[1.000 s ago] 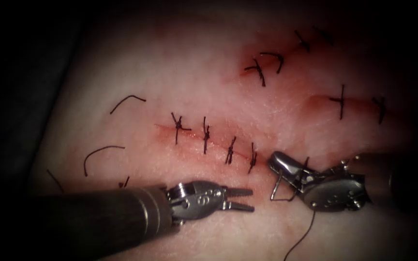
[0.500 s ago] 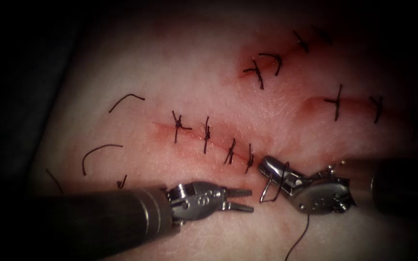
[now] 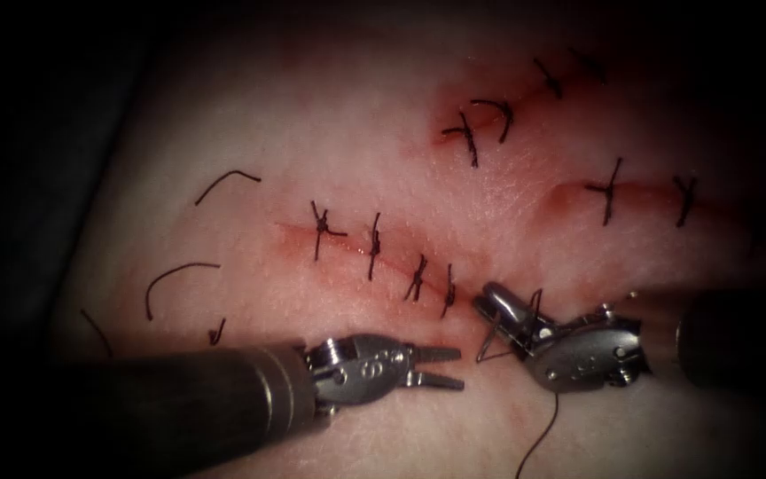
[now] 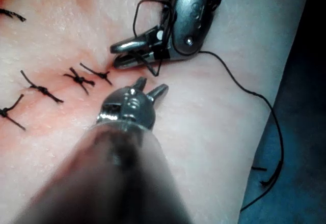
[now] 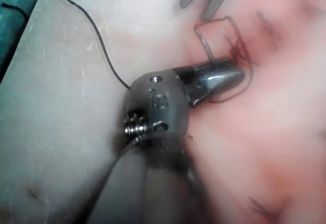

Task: Wound Closure
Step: Throw the needle though the top of the incision with the right tool.

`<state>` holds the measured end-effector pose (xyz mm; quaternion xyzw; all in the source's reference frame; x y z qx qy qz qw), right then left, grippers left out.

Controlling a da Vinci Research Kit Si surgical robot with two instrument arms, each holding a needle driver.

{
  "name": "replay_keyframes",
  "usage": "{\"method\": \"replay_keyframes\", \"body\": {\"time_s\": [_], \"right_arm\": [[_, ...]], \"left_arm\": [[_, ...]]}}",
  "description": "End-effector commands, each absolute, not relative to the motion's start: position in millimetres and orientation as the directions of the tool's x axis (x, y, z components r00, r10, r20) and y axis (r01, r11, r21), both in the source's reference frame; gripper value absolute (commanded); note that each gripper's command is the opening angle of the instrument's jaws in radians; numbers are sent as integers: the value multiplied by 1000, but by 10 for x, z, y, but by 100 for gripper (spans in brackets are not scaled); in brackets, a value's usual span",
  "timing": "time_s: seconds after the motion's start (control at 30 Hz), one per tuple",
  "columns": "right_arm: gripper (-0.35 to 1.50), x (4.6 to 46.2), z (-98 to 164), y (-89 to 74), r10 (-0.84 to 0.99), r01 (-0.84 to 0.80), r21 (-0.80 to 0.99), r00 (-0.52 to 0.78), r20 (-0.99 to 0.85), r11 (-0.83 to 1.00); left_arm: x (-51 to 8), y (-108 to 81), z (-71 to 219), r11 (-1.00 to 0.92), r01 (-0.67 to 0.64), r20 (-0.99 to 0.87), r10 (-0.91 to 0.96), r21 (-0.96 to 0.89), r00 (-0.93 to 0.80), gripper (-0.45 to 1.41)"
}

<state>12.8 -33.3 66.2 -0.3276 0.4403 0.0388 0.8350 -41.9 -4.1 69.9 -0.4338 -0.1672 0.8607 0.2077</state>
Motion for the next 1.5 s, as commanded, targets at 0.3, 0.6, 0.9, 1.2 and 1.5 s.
{"method": "replay_keyframes", "body": {"time_s": [0.3,0.6,0.9,1.2,1.5], "right_arm": [[-35,143,677,-341,-208,-345,-498,616,-759,795],[-35,135,662,-335,-130,-413,-412,560,-818,812],[-35,117,606,-293,-50,-520,-308,452,-891,796],[-35,120,606,-277,40,-534,-209,417,-908,820],[-35,127,609,-248,216,-450,7,415,-884,893]], "left_arm": [[-424,-42,707,-856,-214,-675,505,-470,-538,0],[-422,-36,710,-854,-218,-672,510,-473,-538,-1],[-442,-25,734,-847,-232,-670,523,-478,-527,-3],[-453,-37,747,-840,-229,-666,532,-491,-524,-1],[-450,-57,770,-827,-235,-640,549,-511,-538,2]]}}
